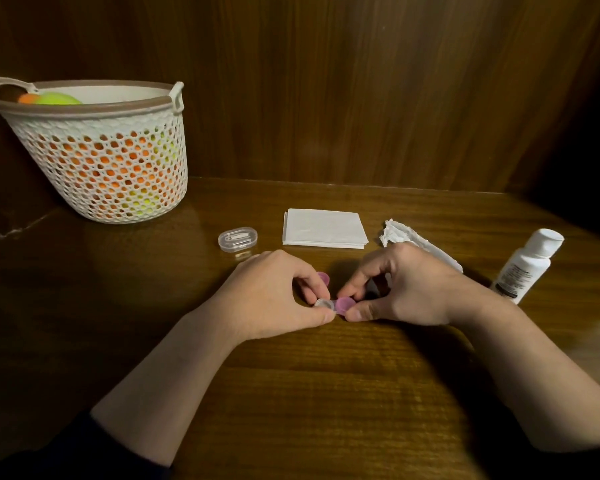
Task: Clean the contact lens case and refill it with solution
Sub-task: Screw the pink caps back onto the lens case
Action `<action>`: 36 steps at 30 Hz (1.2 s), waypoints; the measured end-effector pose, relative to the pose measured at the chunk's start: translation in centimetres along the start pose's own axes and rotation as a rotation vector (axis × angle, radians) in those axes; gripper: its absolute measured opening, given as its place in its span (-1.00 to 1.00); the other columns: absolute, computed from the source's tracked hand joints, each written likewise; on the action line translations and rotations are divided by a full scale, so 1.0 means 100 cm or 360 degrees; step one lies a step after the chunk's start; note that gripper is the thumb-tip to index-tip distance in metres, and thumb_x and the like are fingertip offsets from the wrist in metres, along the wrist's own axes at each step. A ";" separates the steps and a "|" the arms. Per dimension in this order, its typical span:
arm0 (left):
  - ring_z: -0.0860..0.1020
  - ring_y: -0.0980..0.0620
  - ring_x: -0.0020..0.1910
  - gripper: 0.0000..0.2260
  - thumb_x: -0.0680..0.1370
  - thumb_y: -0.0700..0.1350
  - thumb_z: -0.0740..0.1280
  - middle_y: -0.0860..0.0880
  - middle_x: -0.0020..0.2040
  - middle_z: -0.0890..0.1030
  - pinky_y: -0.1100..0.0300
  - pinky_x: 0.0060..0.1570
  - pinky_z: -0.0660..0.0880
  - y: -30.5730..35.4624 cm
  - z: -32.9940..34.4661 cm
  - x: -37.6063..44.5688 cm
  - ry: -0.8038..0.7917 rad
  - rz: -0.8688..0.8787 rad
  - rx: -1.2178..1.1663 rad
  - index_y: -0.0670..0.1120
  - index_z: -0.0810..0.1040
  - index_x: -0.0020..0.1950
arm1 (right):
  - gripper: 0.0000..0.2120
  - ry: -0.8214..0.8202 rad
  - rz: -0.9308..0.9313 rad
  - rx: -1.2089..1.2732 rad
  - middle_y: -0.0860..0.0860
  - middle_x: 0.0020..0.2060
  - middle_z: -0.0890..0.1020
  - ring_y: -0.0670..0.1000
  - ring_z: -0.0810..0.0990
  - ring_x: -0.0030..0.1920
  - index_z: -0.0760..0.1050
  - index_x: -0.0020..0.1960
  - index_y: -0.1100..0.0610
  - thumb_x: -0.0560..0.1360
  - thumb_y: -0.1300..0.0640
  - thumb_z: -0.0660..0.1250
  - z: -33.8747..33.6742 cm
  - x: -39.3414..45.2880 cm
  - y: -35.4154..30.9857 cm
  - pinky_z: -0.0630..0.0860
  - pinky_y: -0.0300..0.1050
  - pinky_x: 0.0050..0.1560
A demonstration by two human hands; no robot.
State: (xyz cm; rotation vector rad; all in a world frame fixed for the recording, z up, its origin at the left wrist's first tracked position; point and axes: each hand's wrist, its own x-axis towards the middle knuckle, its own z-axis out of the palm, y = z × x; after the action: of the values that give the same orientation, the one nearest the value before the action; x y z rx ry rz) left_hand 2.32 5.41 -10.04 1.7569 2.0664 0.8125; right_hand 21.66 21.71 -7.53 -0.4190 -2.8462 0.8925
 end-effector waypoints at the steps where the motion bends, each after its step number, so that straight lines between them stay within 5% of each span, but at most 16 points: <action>1: 0.49 0.60 -0.08 -0.87 0.45 0.16 0.60 0.51 -0.15 0.62 0.26 -0.14 0.34 0.000 0.000 0.000 -0.0003 0.0007 -0.0006 0.22 0.76 -0.04 | -0.80 0.0004 0.0005 -0.0011 -0.26 -0.14 0.75 -0.21 0.68 -0.05 0.78 0.02 -0.24 0.41 -0.11 0.66 0.000 0.000 0.000 0.46 -0.48 -0.12; 9: 0.48 0.61 -0.16 -0.88 0.46 0.12 0.62 0.49 -0.15 0.63 0.38 -0.26 0.26 -0.002 0.002 0.001 0.0002 0.0049 -0.0019 0.18 0.77 -0.05 | -0.79 0.0002 0.0085 -0.0113 -0.31 -0.12 0.75 -0.22 0.68 -0.03 0.76 0.02 -0.30 0.40 -0.18 0.65 0.001 0.001 -0.003 0.53 -0.28 -0.10; 14: 0.53 0.57 -0.09 -0.87 0.45 0.13 0.62 0.41 -0.13 0.68 0.32 -0.17 0.35 -0.002 0.002 0.000 0.0004 0.0032 -0.0066 0.18 0.77 -0.06 | -0.79 0.0020 0.0122 -0.0205 -0.30 -0.12 0.74 -0.22 0.66 -0.05 0.75 0.01 -0.33 0.39 -0.21 0.64 0.000 0.001 -0.008 0.63 -0.16 -0.07; 36: 0.57 0.46 -0.07 -0.83 0.43 0.22 0.58 0.30 -0.14 0.71 0.40 -0.22 0.30 0.002 -0.001 -0.002 0.0076 0.0030 0.0059 0.22 0.75 -0.04 | -0.78 -0.0028 0.0145 -0.0118 -0.35 -0.12 0.73 -0.25 0.67 -0.01 0.73 0.03 -0.34 0.39 -0.22 0.63 0.001 0.001 -0.006 0.63 -0.12 0.02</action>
State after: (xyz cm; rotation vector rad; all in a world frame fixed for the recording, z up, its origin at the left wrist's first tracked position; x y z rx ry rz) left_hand 2.45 5.16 -9.84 1.7955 2.1119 0.8345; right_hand 21.38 21.21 -7.28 -0.5559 -2.9043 0.8108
